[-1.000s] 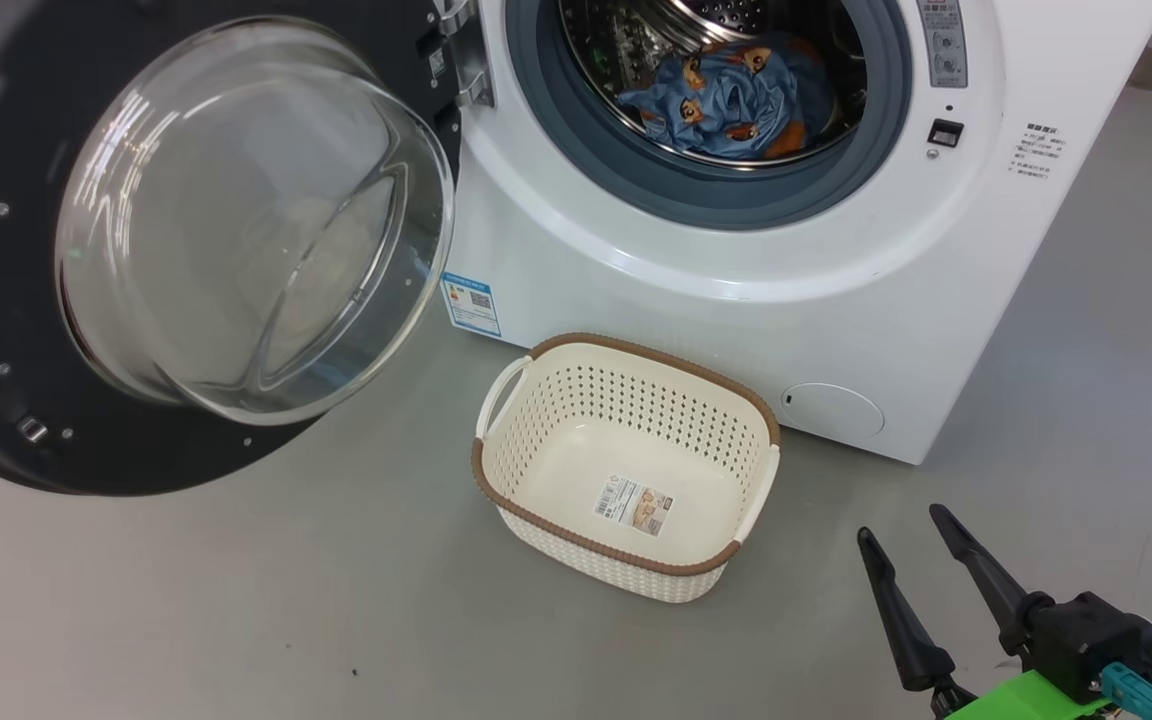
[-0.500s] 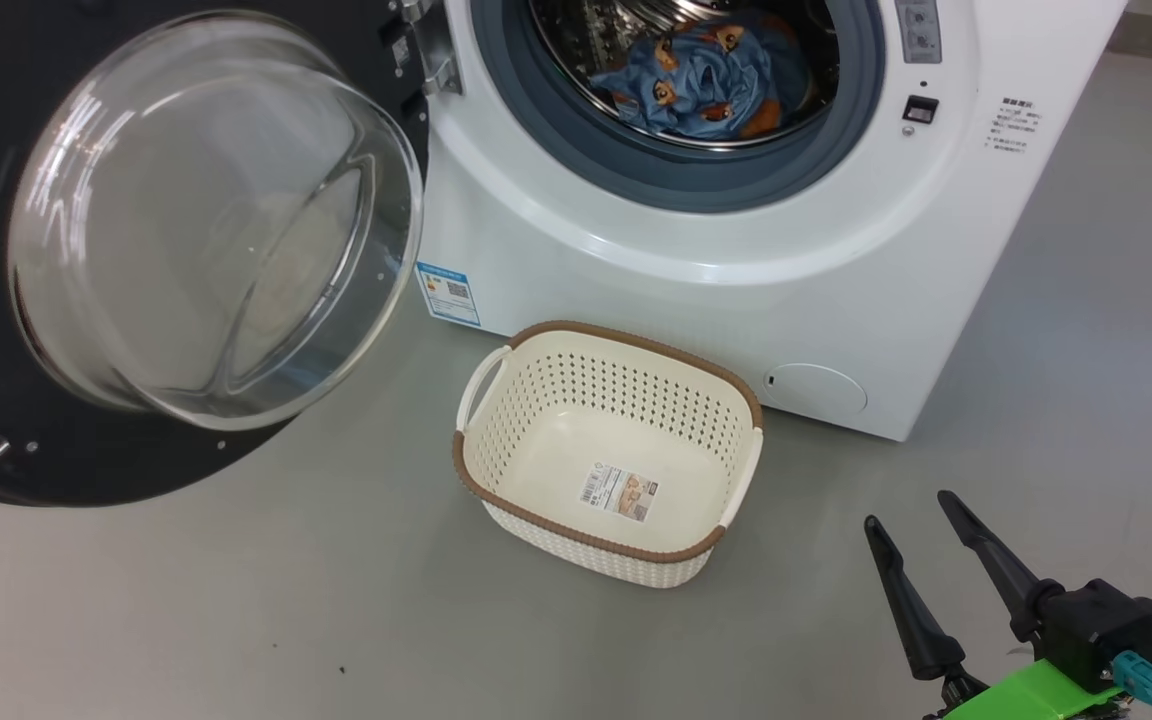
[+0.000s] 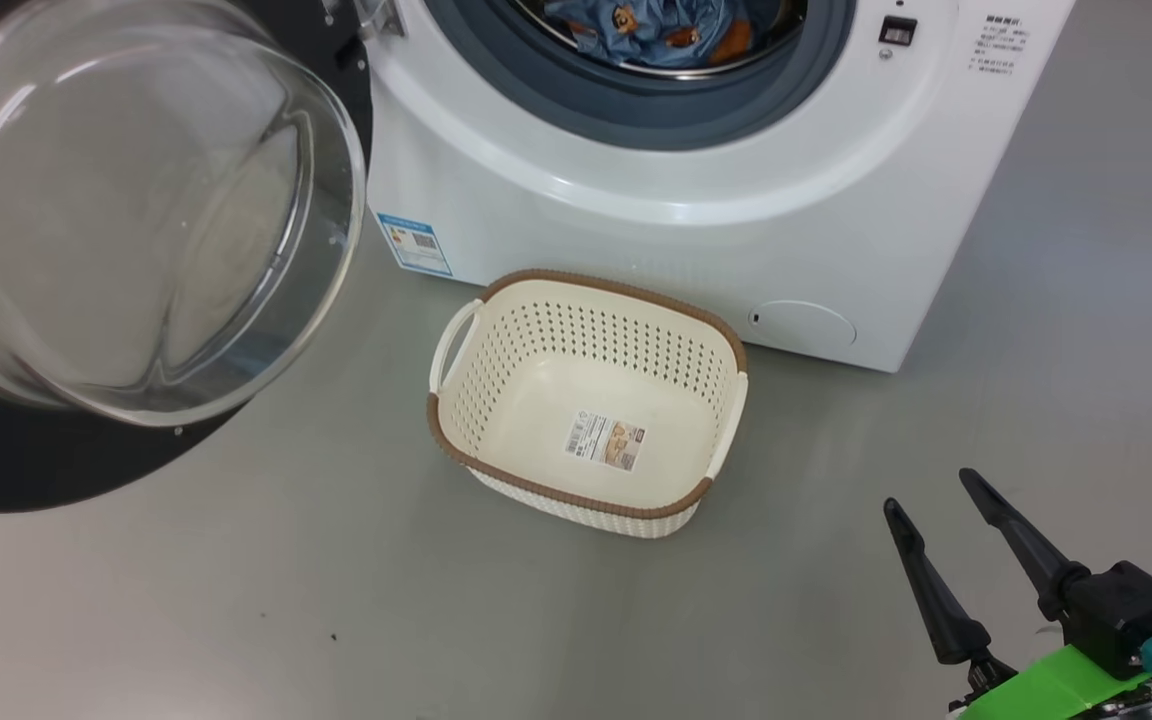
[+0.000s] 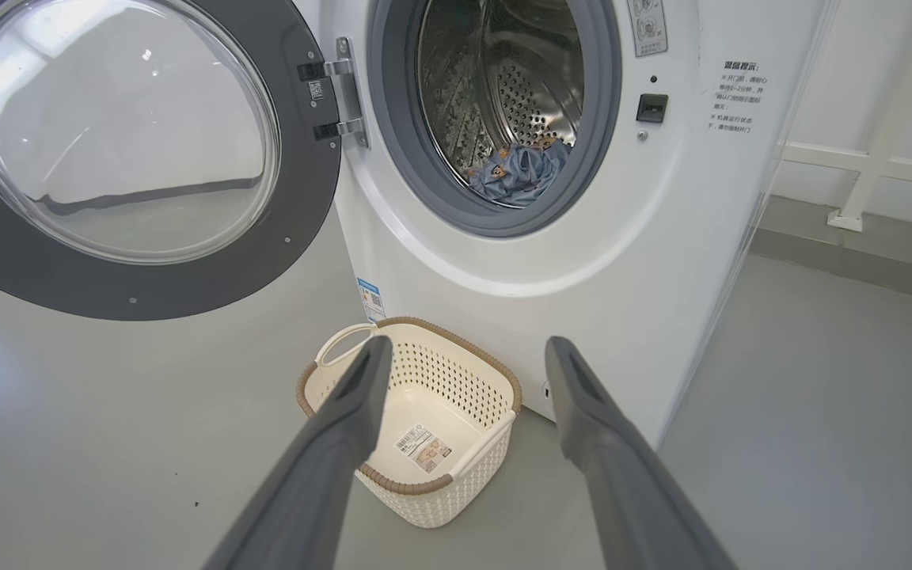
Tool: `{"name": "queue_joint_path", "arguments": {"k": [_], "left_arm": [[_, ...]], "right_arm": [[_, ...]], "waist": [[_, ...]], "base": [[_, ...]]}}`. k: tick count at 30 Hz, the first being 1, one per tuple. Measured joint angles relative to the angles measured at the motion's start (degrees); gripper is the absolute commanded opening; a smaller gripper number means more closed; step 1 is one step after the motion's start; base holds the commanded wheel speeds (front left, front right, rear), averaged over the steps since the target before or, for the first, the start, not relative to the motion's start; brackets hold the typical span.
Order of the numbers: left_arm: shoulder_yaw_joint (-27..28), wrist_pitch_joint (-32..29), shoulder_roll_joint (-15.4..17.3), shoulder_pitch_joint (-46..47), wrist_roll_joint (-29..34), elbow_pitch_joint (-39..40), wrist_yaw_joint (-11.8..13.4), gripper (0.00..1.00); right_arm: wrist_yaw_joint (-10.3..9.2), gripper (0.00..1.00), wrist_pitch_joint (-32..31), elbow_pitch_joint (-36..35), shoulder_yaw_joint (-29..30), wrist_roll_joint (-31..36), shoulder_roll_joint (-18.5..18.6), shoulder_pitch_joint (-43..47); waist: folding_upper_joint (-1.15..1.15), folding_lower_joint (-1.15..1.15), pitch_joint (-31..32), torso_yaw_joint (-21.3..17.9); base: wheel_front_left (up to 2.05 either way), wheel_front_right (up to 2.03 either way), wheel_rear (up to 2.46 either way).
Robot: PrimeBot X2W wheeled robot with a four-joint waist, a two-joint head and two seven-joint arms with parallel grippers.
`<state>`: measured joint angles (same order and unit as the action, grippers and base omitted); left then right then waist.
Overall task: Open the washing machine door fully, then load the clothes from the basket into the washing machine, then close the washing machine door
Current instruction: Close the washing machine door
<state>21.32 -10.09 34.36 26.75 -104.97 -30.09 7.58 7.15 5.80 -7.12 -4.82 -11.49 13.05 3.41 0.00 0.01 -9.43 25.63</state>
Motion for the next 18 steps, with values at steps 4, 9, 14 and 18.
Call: {"name": "queue_joint_path", "arguments": {"k": [4,9,14,18], "left_arm": [[-1.2,-0.5,0.1,0.8,0.9,-0.5,0.0,0.00],[-2.4,-0.8,-0.1,1.2,1.7,-1.1,0.0,0.00],[-2.9,-0.9,-0.8,1.8,2.0,-1.9,-0.3,0.00],[-3.1,-0.9,-0.9,1.9,2.1,-2.5,-0.4,0.00]], "right_arm": [[0.00,1.00,-0.5,-0.9,0.0,0.0,0.8,-0.8],[0.00,1.00,-0.8,-1.8,0.0,-1.5,1.9,-2.2],[0.00,1.00,-1.0,-2.2,0.1,-1.7,2.7,-2.5],[0.00,1.00,-1.2,-2.4,0.1,-1.8,3.0,-2.5]], "waist": [[0.00,0.00,-1.8,-0.4],[0.00,0.00,-4.0,-0.8],[0.00,0.00,-5.6,-1.3],[0.00,0.00,-6.1,-1.8]], "base": [[0.00,0.00,0.00],[0.00,0.00,0.00],[0.00,0.00,0.00],[0.00,0.00,0.00]]}}
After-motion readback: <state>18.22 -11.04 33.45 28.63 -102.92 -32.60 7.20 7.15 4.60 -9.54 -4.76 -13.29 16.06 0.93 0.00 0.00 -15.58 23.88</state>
